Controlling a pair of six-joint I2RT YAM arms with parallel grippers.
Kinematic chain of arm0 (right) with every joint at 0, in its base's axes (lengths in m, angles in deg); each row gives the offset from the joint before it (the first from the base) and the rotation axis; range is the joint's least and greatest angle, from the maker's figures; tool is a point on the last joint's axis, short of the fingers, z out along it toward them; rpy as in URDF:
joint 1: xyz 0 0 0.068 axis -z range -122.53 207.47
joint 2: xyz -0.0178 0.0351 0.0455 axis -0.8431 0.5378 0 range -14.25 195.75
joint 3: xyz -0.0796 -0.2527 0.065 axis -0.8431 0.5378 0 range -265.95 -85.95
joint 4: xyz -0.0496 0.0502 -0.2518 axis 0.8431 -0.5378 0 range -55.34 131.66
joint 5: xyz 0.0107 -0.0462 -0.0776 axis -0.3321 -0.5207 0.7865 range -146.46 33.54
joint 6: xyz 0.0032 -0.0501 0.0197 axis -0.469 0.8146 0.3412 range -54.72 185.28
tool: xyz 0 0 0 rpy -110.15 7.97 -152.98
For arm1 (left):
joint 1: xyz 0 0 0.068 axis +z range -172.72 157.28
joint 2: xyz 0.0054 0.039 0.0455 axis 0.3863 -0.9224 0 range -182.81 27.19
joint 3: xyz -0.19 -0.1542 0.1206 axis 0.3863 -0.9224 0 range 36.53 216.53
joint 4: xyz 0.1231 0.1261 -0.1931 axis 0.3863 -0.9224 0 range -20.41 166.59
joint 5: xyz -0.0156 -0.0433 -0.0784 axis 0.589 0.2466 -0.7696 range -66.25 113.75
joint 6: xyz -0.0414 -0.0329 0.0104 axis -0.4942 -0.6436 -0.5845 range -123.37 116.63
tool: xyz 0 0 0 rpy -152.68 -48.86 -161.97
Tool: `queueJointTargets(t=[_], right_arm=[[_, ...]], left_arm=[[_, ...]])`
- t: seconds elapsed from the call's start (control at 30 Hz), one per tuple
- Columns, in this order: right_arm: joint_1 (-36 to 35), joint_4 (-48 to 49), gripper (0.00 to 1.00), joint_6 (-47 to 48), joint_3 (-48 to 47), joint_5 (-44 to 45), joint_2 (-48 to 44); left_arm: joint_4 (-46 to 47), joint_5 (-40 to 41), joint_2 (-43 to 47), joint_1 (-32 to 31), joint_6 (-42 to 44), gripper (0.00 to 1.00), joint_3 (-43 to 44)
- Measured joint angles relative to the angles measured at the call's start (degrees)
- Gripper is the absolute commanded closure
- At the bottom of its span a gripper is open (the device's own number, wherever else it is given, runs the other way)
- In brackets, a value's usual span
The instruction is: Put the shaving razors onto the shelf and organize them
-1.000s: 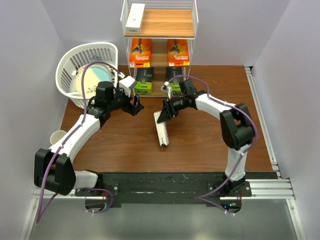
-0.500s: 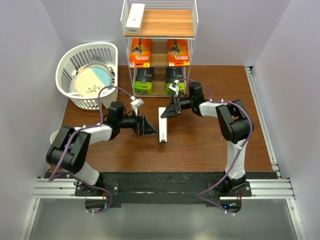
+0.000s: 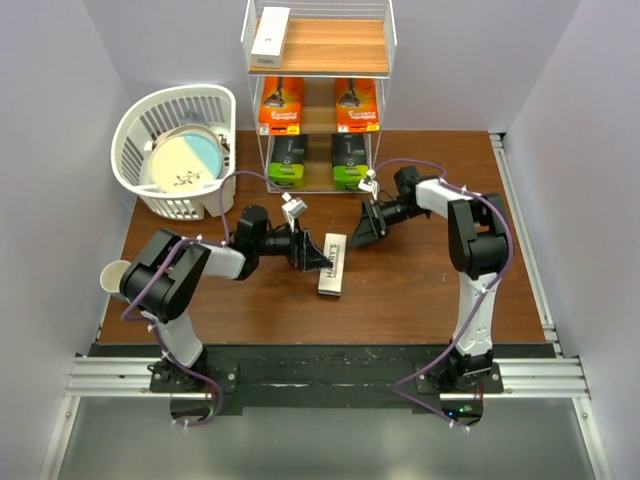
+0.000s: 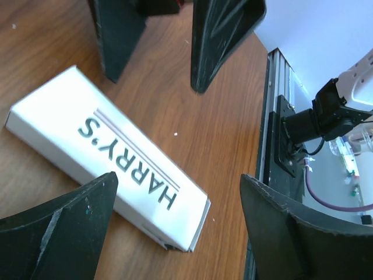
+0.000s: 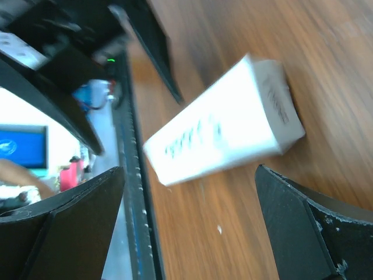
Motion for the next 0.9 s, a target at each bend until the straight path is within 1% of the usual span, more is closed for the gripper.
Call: queueJointTargets(t=[0.17,0.27,0.3,0.33,0.37,0.4,0.5,0.53,0.63,0.8,0.9], right_arm=[[1.7,4.1,0.01,-3.0,9.0,8.9,-8.3],[1.9,6.7,0.01,-5.5,10.1,13.7,-11.7],[1.9,7.9,0.01,-6.3,10.1,15.7,-12.5],[1.6,9.1,0.01,-7.3,10.3,18.1,-13.4],[1.3,10.4,0.01,-8.4,10.9,20.8,-14.5],[0.9,11.8,0.01,-9.5,11.7,24.2,-16.0],[-0.3,13.6,0.01,-14.3,13.8,33.7,-20.5],[-0.6,14.1,0.01,-16.6,14.2,37.1,-22.1],[-0.8,14.9,0.01,-21.3,14.6,43.8,-24.9],[-0.7,15.5,0.01,-27.6,15.1,50.9,-25.9],[-0.6,15.5,0.01,-29.7,16.3,54.0,-26.0]], left_arm=[[-0.5,0.7,-1.8,-2.0,0.5,0.14,3.9],[-1.5,1.4,-3.3,-3.4,0.7,0.16,6.2],[-2.0,1.8,-3.3,-3.8,0.9,0.16,6.4],[-2.6,2.2,-3.2,-4.0,1.3,0.12,6.6],[-3.9,2.8,-3.1,-4.0,1.9,0.12,6.9],[-6.8,4.3,-2.6,-4.0,2.5,0.11,7.6],[-15.9,11.2,0.6,-4.0,5.0,0.1,8.9],[-18.8,14.3,1.9,-4.3,5.6,0.08,9.4],[-27.1,24.4,4.3,-6.1,7.0,0.02,12.6],[-38.3,39.7,3.5,-13.7,8.3,0.01,20.5],[-42.6,46.4,1.0,-16.8,8.6,0.0,24.4]])
